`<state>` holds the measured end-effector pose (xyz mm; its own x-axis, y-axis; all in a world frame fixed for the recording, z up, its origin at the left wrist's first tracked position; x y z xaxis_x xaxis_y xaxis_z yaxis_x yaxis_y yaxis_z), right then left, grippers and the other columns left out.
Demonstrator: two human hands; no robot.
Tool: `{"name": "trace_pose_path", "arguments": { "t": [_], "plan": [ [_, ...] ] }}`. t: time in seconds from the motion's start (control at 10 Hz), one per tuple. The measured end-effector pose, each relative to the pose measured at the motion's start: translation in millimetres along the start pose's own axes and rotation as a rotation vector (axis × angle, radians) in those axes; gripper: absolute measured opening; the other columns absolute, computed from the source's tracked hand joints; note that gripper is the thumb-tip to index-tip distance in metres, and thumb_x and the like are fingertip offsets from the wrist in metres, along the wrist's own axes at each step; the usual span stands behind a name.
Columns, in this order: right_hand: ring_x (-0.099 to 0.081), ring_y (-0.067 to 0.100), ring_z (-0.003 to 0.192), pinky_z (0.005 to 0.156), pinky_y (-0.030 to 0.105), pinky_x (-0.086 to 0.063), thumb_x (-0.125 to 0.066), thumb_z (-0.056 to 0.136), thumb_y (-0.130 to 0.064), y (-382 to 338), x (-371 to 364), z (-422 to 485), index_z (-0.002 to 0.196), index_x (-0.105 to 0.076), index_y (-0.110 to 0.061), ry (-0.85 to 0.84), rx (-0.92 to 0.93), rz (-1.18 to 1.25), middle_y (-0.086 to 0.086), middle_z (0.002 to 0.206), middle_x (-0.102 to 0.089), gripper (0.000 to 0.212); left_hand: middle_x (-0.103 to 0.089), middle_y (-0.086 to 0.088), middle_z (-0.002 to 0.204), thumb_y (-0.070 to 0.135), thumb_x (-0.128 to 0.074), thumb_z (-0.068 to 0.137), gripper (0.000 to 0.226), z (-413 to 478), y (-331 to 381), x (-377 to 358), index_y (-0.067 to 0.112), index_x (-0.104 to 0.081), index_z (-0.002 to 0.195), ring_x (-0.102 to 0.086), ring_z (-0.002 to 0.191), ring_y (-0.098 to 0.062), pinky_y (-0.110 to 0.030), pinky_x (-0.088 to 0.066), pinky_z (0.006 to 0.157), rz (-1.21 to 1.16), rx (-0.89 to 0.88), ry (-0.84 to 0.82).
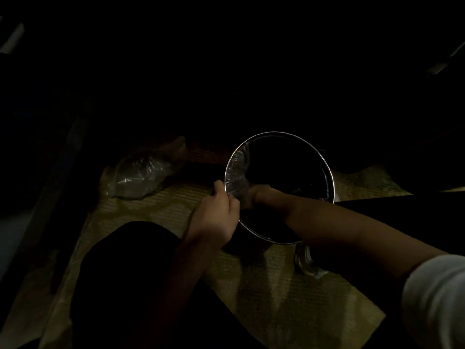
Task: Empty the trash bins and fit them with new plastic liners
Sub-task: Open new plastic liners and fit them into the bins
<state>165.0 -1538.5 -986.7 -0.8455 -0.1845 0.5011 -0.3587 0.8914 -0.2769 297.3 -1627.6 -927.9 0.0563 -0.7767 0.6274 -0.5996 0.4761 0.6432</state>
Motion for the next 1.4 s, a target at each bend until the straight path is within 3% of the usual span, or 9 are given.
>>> {"name": "trace_pose_path", "arguments": {
  "t": [0.1,0.4,0.5,0.6,0.7,0.8,1.0,1.1,1.4],
  "plan": [
    [-0.053,0.031,0.129,0.104,0.037,-0.043,-0.050,0.100,-0.027,-14.5,-8.7,19.1,0.136,-0.052,-0.007,0.099,-0.012,-0.254,0.016,0.139,-0.055,0.041,-0.068,-0.024,0.093,0.023,-0.037,0.102,0.027,-3.1,-0.9,-1.5,0.005,-0.038,0.123,-0.067,0.083,-0.039,-0.042,-0.051,0.074,0.009,0.014,-0.018],
    [-0.055,0.028,0.113,0.075,0.021,-0.039,-0.055,0.096,-0.005,-39.6,-8.2,23.4,0.088,-0.051,-0.018,0.084,0.090,0.014,0.014,0.107,-0.049,0.016,-0.068,-0.020,0.094,0.025,-0.032,0.104,0.032,-6.5,0.3,1.2,0.006,-0.033,0.129,-0.067,0.082,-0.034,-0.049,-0.054,0.076,-0.066,-0.021,-0.100],
    [-0.048,0.022,0.108,0.086,0.030,-0.033,-0.047,0.101,-0.006,-34.8,-20.4,25.2,0.082,-0.042,-0.022,0.095,0.135,-0.072,0.023,0.122,-0.055,0.025,-0.067,-0.022,0.099,0.025,-0.033,0.104,0.036,-5.5,-2.9,-1.6,0.004,-0.032,0.133,-0.067,0.086,-0.035,-0.048,-0.054,0.076,-0.077,0.002,-0.083],
    [-0.057,0.030,0.120,0.090,0.033,-0.043,-0.049,0.101,-0.019,-30.7,-24.6,34.0,0.104,-0.056,-0.015,0.100,0.107,-0.160,0.022,0.133,-0.058,0.008,-0.066,-0.024,0.102,0.024,-0.032,0.104,0.036,-3.9,-4.0,-4.3,0.002,-0.033,0.132,-0.067,0.088,-0.038,-0.050,-0.054,0.078,-0.060,-0.005,-0.082],
    [-0.061,0.033,0.116,0.091,0.037,-0.048,-0.052,0.097,-0.035,-22.1,-15.8,25.7,0.124,-0.059,-0.012,0.194,0.087,-0.264,0.017,0.128,-0.062,0.036,-0.066,-0.029,0.101,0.023,-0.031,0.104,0.031,-0.3,-5.6,-5.9,0.002,-0.033,0.127,-0.066,0.089,-0.042,-0.051,-0.053,0.079,-0.065,0.022,-0.083],
    [-0.062,0.032,0.116,0.090,0.038,-0.049,-0.052,0.096,-0.043,-0.7,-2.2,9.0,0.127,-0.058,-0.016,0.285,0.008,-0.377,0.014,0.128,-0.062,0.043,-0.067,-0.027,0.097,0.023,-0.031,0.104,0.023,-2.1,-7.4,-6.8,0.006,-0.034,0.119,-0.066,0.086,-0.041,-0.050,-0.053,0.076,-0.080,0.021,-0.084],
    [-0.050,0.025,0.132,0.101,0.023,-0.033,-0.051,0.101,-0.012,60.2,6.9,-26.7,0.135,-0.055,0.000,0.113,-0.058,-0.217,0.010,0.144,-0.051,0.037,-0.066,-0.029,0.099,0.026,-0.030,0.104,0.024,0.4,-8.2,-9.2,0.007,-0.033,0.118,-0.066,0.087,-0.043,-0.052,-0.054,0.078,-0.104,0.015,-0.094],
    [-0.047,0.031,0.134,0.111,0.033,-0.033,-0.057,0.097,-0.009,65.8,2.2,-22.5,0.134,-0.056,0.004,0.166,-0.061,-0.216,0.018,0.143,-0.052,0.040,-0.066,-0.030,0.099,0.027,-0.029,0.103,0.023,4.2,-13.2,-12.5,0.009,-0.032,0.118,-0.066,0.087,-0.045,-0.053,-0.055,0.078,-0.115,0.018,-0.100],
    [-0.057,0.028,0.121,0.096,0.034,-0.045,-0.055,0.095,-0.046,35.2,10.4,-42.3,0.139,-0.053,-0.021,0.158,-0.017,-0.129,0.009,0.134,-0.060,0.050,-0.067,-0.022,0.088,0.030,-0.029,0.103,0.014,8.5,-29.7,-18.5,0.016,-0.031,0.108,-0.066,0.075,-0.039,-0.055,-0.056,0.072,-0.138,0.000,-0.109]
  ]
}}
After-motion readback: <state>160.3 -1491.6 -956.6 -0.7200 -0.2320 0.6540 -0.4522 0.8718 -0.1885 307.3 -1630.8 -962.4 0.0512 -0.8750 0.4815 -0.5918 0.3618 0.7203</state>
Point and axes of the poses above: each hand's wrist, its own z-axis towards the middle knuckle, its own x-axis out of the back of the hand, y = z × x, the point moved 1 cm from there along z, towards the middle knuckle
